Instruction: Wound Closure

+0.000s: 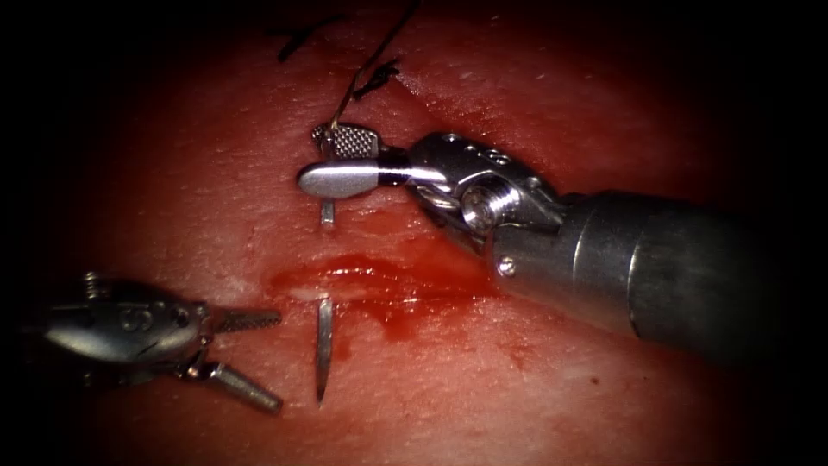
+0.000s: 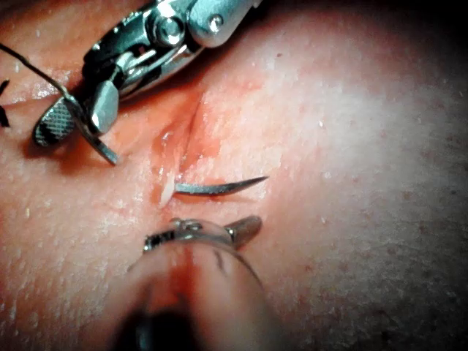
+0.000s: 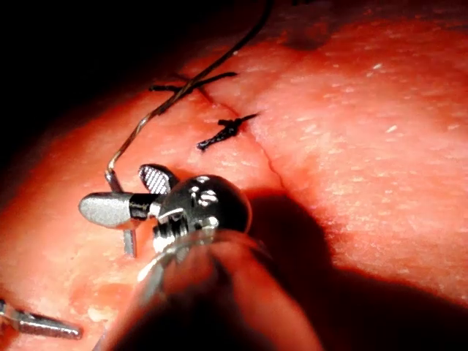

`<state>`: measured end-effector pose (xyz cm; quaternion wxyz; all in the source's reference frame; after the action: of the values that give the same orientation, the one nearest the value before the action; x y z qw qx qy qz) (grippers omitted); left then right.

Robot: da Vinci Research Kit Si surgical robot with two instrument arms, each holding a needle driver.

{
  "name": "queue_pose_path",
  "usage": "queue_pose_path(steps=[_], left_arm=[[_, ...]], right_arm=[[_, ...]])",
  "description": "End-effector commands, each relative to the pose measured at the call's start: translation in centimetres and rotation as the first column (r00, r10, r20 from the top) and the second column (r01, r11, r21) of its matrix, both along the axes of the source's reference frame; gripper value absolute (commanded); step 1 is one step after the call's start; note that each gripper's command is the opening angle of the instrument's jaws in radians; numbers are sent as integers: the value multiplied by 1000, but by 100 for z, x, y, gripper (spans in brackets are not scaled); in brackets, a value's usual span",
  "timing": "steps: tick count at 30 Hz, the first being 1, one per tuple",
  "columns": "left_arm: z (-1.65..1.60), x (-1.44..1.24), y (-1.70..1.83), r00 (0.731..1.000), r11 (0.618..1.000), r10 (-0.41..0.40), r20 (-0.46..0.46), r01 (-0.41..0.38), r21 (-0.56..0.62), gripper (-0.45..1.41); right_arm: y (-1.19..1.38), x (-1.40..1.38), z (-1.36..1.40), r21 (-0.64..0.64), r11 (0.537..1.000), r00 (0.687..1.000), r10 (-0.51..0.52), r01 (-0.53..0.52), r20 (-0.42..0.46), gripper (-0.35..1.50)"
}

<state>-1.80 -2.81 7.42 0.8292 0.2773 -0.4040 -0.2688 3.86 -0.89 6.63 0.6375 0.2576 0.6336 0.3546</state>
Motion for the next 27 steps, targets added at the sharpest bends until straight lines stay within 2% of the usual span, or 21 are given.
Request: queue_pose_path(steps=[1, 5, 6, 7, 8, 9, 11, 15, 16, 21, 25, 26, 27], left_arm=[[4, -6, -1, 1000, 1000, 0, 1, 0, 0, 49], [4, -6, -1, 1000, 1000, 2, 3, -2, 1, 49], [4, -6, -1, 1000, 1000, 2, 3, -2, 1, 49], [4, -6, -1, 1000, 1000, 2, 3, -2, 1, 49], [4, -6, -1, 1000, 1000, 2, 3, -2, 1, 49], [4, -5, -1, 1000, 1000, 5, 5, -5, -3, 49], [4, -5, -1, 1000, 1000, 12, 8, -12, -13, 49], [4, -3, -1, 1000, 999, 26, 15, -26, -33, 49], [5, -2, -1, 999, 998, 36, 19, -35, -48, 49], [5, -1, 0, 998, 997, 49, 24, -48, -68, 51], [4, -2, -1, 994, 986, 102, 48, -95, -137, 54], [2, -2, -3, 987, 971, 148, 65, -132, -197, 56], [0, -3, -4, 980, 957, 182, 76, -159, -243, 56]], right_arm=[[4, 8, 1, -2, 1000, 1000, 0, 0, -3, 128], [0, 11, -1, -14, 1000, 1000, 0, 0, -2, 115], [-4, 13, -2, -21, 1000, 1000, -1, 1, -1, 93], [-6, 13, -2, -22, 1000, 1000, -2, 2, -2, 54], [-10, 13, -3, -23, 1000, 1000, -8, 8, 2, 4], [-14, 11, -5, -22, 999, 999, -25, 26, 20, -35], [-16, 10, -6, -23, 999, 996, -47, 49, 71, -35], [-23, 5, -4, 15, 998, 995, -56, 55, 86, -35], [-30, 1, -2, 48, 995, 990, -90, 85, 111, -35], [-44, -5, 1, 69, 993, 989, -103, 96, 110, -35], [-47, -9, 1, 72, 992, 989, -108, 101, 98, -35], [-42, -10, 1, 71, 994, 994, -82, 77, 73, -20], [-40, -12, 2, 71, 995, 996, -70, 66, 60, 17]])
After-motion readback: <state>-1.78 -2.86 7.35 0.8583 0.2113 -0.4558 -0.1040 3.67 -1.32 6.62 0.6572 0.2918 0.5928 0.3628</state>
